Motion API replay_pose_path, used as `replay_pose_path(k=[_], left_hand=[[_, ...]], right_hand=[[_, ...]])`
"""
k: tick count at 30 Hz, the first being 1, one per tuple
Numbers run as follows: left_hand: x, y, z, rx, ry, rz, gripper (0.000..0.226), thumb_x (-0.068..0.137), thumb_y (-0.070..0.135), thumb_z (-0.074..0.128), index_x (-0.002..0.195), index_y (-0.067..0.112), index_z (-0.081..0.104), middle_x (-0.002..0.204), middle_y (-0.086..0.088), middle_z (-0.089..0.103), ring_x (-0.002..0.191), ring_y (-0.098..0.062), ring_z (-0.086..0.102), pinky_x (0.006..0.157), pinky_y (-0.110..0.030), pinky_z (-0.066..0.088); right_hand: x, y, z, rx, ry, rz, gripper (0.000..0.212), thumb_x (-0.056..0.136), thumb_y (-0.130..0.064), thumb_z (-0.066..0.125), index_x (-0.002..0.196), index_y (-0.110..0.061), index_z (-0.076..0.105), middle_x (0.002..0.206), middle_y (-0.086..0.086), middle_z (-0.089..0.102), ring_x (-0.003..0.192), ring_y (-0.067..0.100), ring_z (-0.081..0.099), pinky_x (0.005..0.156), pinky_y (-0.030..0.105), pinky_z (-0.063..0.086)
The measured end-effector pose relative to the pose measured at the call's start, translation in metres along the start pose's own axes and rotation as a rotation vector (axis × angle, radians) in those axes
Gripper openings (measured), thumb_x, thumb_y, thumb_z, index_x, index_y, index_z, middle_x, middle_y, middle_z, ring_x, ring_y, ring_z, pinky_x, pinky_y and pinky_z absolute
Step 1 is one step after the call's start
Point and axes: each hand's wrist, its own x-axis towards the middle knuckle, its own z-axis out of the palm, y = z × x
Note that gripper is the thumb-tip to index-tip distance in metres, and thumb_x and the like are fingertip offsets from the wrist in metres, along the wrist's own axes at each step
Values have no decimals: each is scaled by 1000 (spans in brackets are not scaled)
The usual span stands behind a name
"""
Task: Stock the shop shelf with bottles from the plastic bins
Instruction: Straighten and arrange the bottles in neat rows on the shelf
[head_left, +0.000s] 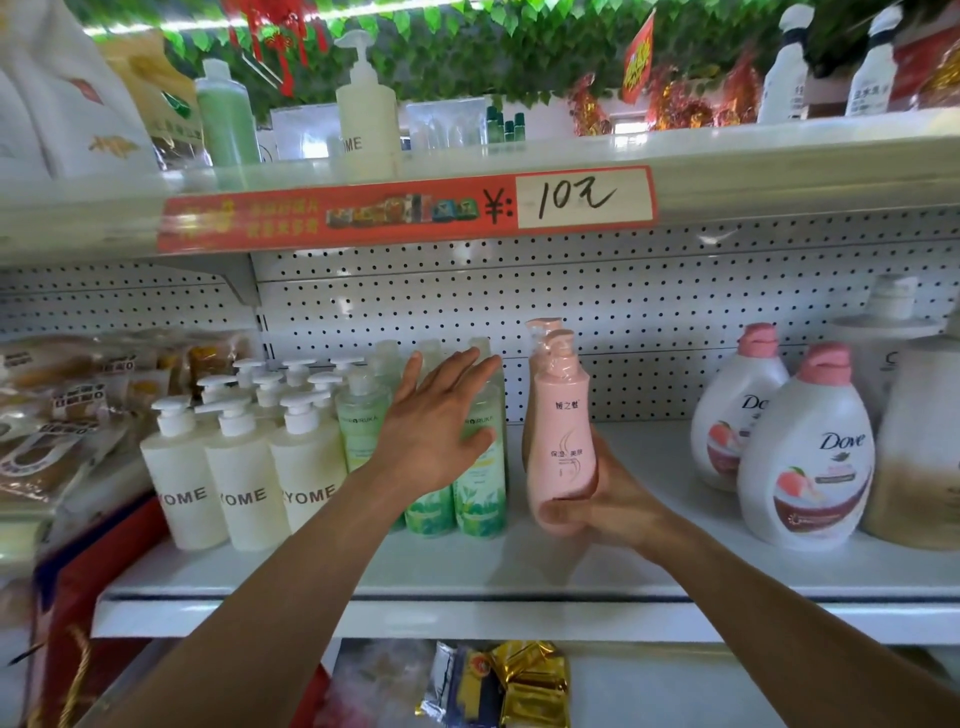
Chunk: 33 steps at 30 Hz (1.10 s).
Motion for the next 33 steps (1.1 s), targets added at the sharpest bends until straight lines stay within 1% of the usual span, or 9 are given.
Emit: replay_pose_path(k=[4, 8, 11, 14, 19, 24, 28, 31, 33], left_hand=[[0, 0, -1, -7, -3, -2, 75, 94, 43, 49, 152, 38, 3, 161, 12, 5, 147, -2, 2, 118, -34, -18], [-4, 3, -3, -14, 8, -18, 78, 94, 43, 50, 152, 37, -2, 161, 13, 6, 148, -5, 4, 118, -32, -17], [-5, 6, -5, -62, 0, -83, 79, 95, 41, 51, 153, 31, -1, 160, 14, 11, 149, -16, 4, 113, -26, -17], [-4, 5, -4, -46, 17, -66, 76, 94, 42, 53, 153, 28, 6, 160, 14, 12, 148, -15, 8, 114, -27, -17], [-4, 5, -3, -57, 14, -69, 75, 94, 42, 53, 152, 29, 7, 160, 14, 12, 149, -16, 5, 115, -28, -16], [-7, 8, -3, -43, 76, -23, 80, 93, 38, 56, 154, 22, 6, 162, 7, 9, 148, -9, 7, 119, -30, -13], [-29, 40, 7, -275, 391, 26, 59, 91, 24, 57, 146, 19, 36, 149, 3, 39, 134, -11, 32, 114, -28, 23], [-48, 86, 26, -513, 329, 78, 46, 90, 24, 53, 135, 25, 45, 134, 6, 48, 116, -10, 48, 89, -27, 44], [-53, 115, 44, -628, 206, 115, 45, 91, 24, 54, 134, 29, 43, 132, 8, 48, 113, -7, 51, 85, -28, 48]], right_hand=[[3, 5, -2, -34, 7, 5, 111, 45, -21, 93, 138, -28, 32, 123, 3, 61, 116, 21, 60, 91, 49, 54], [-7, 13, 11, -146, 236, 7, 106, 41, -37, 93, 129, -32, 34, 126, -1, 48, 116, 15, 53, 91, 38, 55], [-14, 14, 20, -193, 304, -12, 82, 57, -26, 90, 121, -26, 38, 120, -2, 52, 110, 13, 55, 79, 26, 55], [-14, 10, 20, -184, 268, -15, 75, 65, -17, 88, 122, -23, 38, 119, -2, 55, 109, 13, 56, 71, 16, 49], [-15, 7, 21, -186, 259, 3, 78, 66, -17, 87, 125, -26, 36, 124, -1, 55, 114, 17, 56, 86, 28, 52], [-21, 2, 22, -208, 246, 20, 80, 68, -19, 86, 128, -27, 34, 128, -1, 50, 118, 16, 51, 85, 26, 50], [-45, 7, 20, -248, 336, 23, 89, 74, -41, 80, 144, -27, 26, 132, -5, 42, 121, 13, 45, 101, 40, 47], [-72, 11, 4, -352, 460, -88, 64, 86, -34, 71, 139, -25, 38, 125, -7, 48, 114, 9, 49, 95, 32, 48], [-90, 13, -15, -464, 541, -183, 47, 89, -19, 67, 132, -20, 47, 121, -5, 53, 111, 12, 53, 89, 32, 50]])
